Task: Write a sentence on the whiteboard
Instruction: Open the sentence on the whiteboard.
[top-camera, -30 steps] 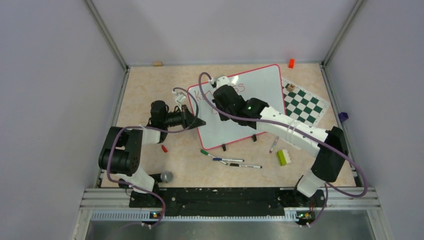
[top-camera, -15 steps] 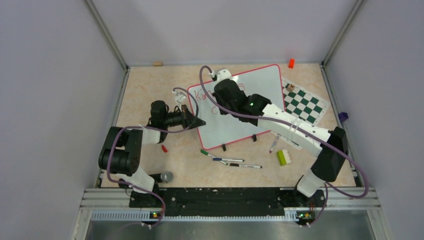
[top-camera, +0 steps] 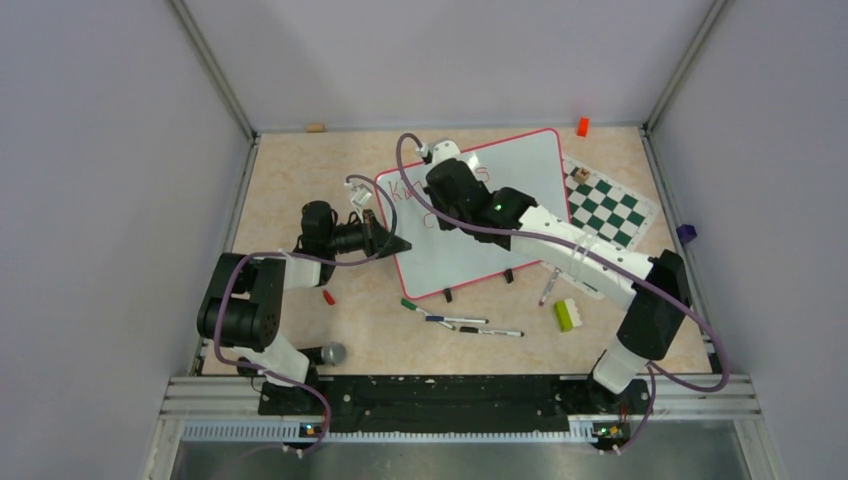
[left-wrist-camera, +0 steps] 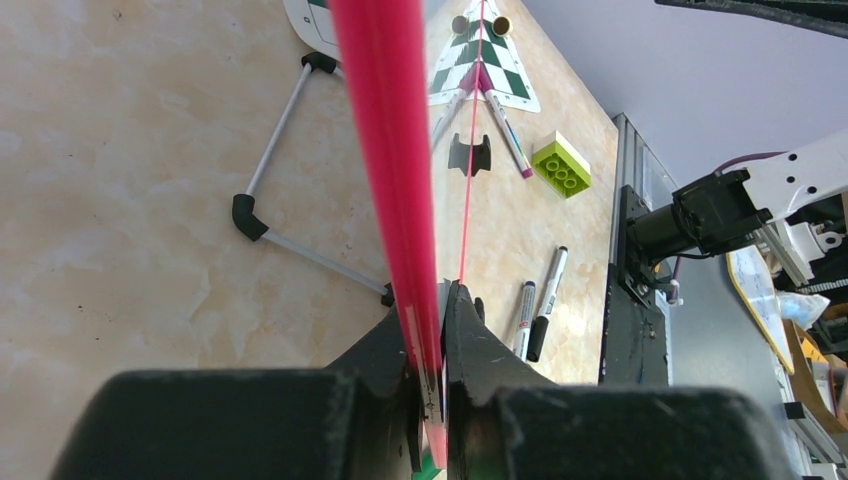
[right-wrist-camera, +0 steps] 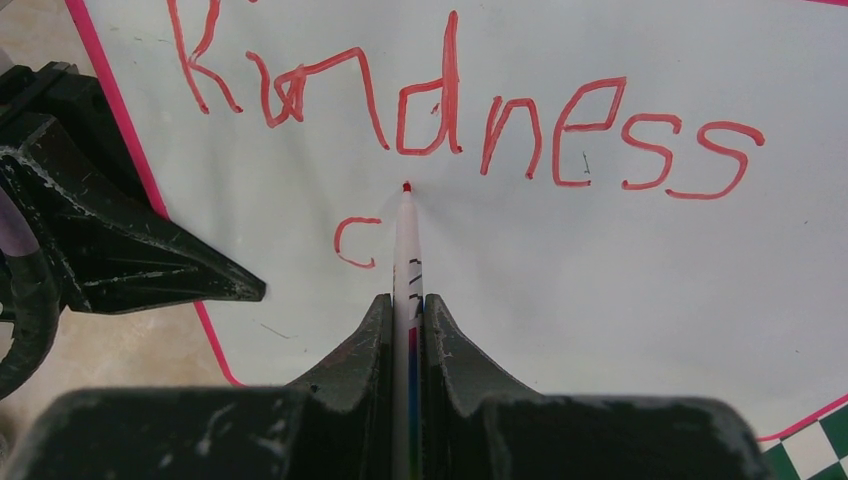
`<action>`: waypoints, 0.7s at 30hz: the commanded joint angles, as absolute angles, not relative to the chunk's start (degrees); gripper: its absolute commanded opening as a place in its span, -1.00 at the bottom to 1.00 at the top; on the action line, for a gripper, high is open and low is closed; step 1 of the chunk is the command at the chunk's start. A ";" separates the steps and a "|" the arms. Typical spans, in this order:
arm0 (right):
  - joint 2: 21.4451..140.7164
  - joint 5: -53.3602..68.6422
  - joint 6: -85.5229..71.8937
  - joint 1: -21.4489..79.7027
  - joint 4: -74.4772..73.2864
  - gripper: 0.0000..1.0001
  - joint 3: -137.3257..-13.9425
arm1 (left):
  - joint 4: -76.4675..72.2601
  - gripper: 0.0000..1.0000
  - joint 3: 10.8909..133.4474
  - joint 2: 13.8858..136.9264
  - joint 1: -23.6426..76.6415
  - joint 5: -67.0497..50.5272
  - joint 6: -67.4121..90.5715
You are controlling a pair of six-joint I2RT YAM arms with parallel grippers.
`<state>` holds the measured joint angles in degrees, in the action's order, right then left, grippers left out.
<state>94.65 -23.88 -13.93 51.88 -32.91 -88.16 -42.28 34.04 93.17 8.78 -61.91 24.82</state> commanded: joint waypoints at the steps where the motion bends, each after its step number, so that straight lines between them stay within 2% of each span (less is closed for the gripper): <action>1: 93.01 -22.38 -14.26 51.09 -32.05 -1.00 -86.89 | -37.60 -1.00 32.02 95.34 8.88 -51.21 17.84; 12: 90.40 -19.38 -15.75 51.09 -32.61 -1.00 -81.08 | -37.50 -1.00 32.08 95.43 8.94 -51.11 17.84; 21: 90.96 -19.68 -15.91 51.08 -32.11 -1.00 -81.95 | -37.44 -1.00 32.07 95.45 8.90 -51.07 17.75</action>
<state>91.85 -19.20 -15.49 51.83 -33.50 -81.25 -42.26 34.04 93.17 8.78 -61.82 24.93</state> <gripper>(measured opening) 0.093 0.098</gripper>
